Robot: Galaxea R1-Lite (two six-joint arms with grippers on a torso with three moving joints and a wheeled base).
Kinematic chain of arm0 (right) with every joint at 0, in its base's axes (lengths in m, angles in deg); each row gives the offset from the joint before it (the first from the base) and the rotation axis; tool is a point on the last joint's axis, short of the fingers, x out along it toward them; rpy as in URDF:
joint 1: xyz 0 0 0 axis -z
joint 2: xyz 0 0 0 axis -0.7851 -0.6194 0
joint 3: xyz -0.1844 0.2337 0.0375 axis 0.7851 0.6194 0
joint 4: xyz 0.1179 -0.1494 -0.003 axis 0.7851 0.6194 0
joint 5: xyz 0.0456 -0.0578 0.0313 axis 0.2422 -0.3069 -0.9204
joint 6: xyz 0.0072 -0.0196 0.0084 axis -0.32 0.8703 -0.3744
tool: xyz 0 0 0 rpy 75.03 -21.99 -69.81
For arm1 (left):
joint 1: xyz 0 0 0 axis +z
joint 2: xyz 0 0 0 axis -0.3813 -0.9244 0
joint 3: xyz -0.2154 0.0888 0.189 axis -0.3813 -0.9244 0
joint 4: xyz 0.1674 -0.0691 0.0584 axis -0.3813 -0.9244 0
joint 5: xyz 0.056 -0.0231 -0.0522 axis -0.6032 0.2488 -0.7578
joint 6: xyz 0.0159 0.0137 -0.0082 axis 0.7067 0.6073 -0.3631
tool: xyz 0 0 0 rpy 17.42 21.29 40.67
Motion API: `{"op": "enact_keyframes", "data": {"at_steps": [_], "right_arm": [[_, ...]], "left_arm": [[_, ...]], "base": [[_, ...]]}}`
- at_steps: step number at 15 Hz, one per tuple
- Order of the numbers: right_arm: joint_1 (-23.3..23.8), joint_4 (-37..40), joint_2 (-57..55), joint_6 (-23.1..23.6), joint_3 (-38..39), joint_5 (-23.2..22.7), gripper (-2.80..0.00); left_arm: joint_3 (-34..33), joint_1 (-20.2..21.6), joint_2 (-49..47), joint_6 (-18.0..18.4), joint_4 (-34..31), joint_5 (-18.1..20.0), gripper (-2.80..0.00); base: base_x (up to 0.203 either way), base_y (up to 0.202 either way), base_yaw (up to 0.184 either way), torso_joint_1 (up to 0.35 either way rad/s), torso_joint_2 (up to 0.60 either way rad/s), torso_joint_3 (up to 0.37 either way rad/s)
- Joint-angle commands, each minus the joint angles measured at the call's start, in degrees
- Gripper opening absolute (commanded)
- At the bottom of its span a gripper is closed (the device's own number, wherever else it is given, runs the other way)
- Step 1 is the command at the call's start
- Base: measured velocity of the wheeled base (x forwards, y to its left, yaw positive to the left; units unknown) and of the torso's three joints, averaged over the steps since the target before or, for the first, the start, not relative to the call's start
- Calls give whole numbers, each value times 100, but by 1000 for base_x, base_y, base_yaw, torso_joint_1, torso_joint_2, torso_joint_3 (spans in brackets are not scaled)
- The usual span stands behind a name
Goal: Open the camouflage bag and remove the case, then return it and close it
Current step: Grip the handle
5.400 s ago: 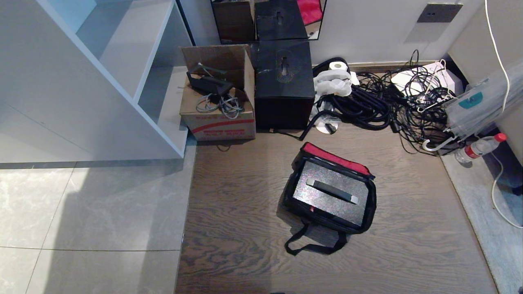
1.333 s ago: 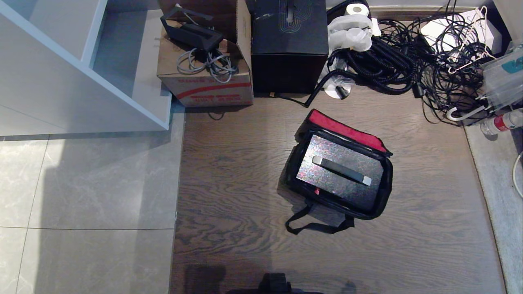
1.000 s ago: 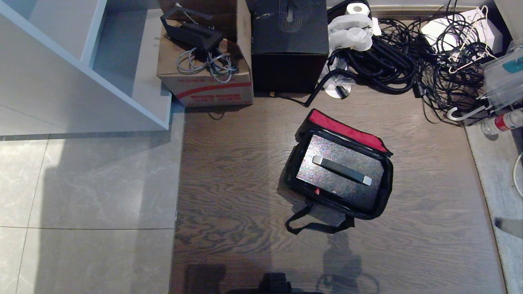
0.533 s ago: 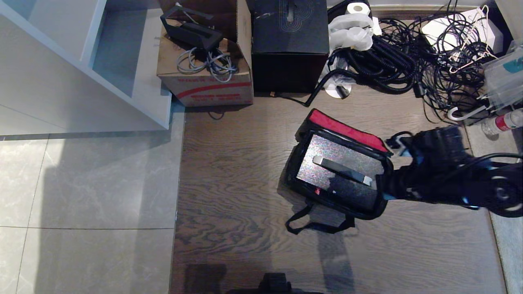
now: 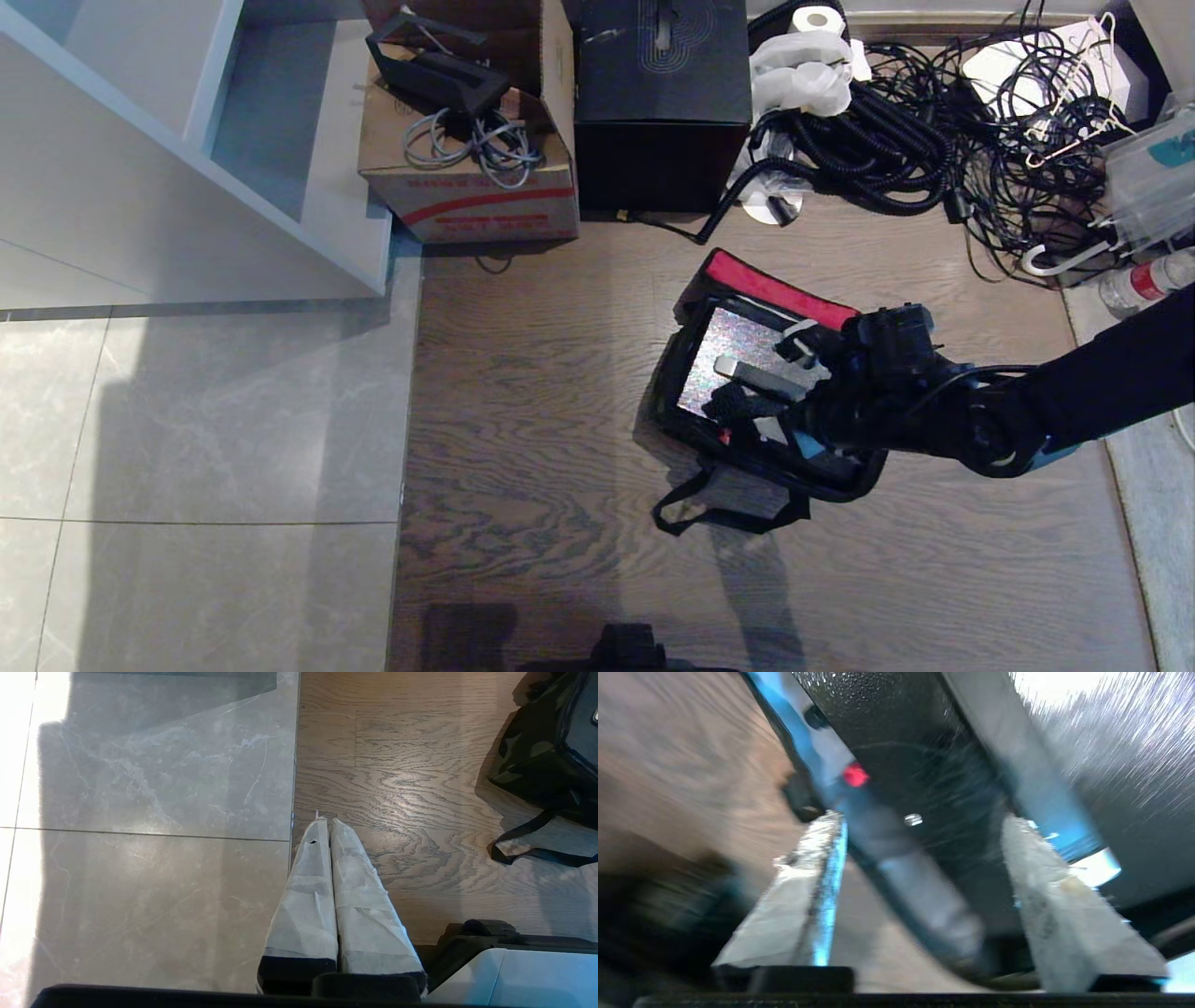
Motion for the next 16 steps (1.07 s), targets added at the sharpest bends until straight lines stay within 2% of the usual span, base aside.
{"op": "enact_keyframes", "data": {"at_steps": [1,2,3,6,7,11,12,16], "right_arm": [[-25,-318,-1,1199,126,173,0],[-52,-517,-72,1640,247,395,0],[-108,-871,-211,2108,387,879,0],[-391,-2039,-706,2881,495,2527,0],[-515,-2509,-866,3107,522,2941,0],[-811,-3900,-1230,3444,589,3312,0],[-816,-4155,-1367,3769,611,3491,0],[-782,-4629,-1695,3969,619,3662,0]], "left_arm": [[0,1,0,-2,0,-3,-280],[0,1,0,-2,0,-3,-280],[0,1,0,-2,0,-3,-280],[0,1,0,-2,0,-3,-280],[0,1,0,-2,0,-3,-280],[0,1,0,-2,0,-3,-280],[0,1,0,-2,0,-3,-280],[0,1,0,-2,0,-3,-280]], "base": [[0,0,0,0,0,0],[0,0,0,0,0,0],[0,0,0,0,0,0],[0,0,0,0,0,0],[0,0,0,0,0,0],[0,0,0,0,0,0],[0,0,0,0,0,0],[0,0,0,0,0,0]]}}
